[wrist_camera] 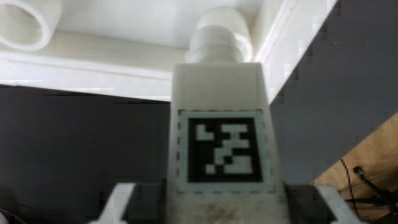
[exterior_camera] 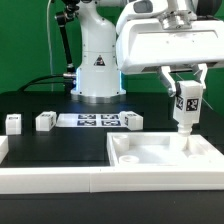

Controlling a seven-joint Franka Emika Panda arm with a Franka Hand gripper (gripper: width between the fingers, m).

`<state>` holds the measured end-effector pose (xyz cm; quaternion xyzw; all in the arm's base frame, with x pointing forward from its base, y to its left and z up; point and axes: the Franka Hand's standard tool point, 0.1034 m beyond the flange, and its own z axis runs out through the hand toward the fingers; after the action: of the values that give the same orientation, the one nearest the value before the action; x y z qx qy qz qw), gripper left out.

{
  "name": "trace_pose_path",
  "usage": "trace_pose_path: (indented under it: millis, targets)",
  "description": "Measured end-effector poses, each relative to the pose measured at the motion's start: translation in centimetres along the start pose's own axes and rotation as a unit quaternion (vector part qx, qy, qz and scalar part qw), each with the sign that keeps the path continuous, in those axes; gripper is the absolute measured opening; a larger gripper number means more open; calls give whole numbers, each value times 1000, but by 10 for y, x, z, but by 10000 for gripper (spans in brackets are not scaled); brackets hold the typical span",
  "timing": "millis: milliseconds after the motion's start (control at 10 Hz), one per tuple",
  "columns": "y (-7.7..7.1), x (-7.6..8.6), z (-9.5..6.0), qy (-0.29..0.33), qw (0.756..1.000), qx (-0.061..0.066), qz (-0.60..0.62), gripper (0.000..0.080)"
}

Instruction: Assemble square table

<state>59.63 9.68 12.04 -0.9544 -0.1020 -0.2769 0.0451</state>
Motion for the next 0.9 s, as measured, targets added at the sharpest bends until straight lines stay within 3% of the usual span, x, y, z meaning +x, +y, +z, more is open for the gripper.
trace_pose_path:
  millis: [400,900]
  targets:
    - [-3,13,16,4,1000,7,6,290]
    - [-4,15,18,3,1000,9,6,290]
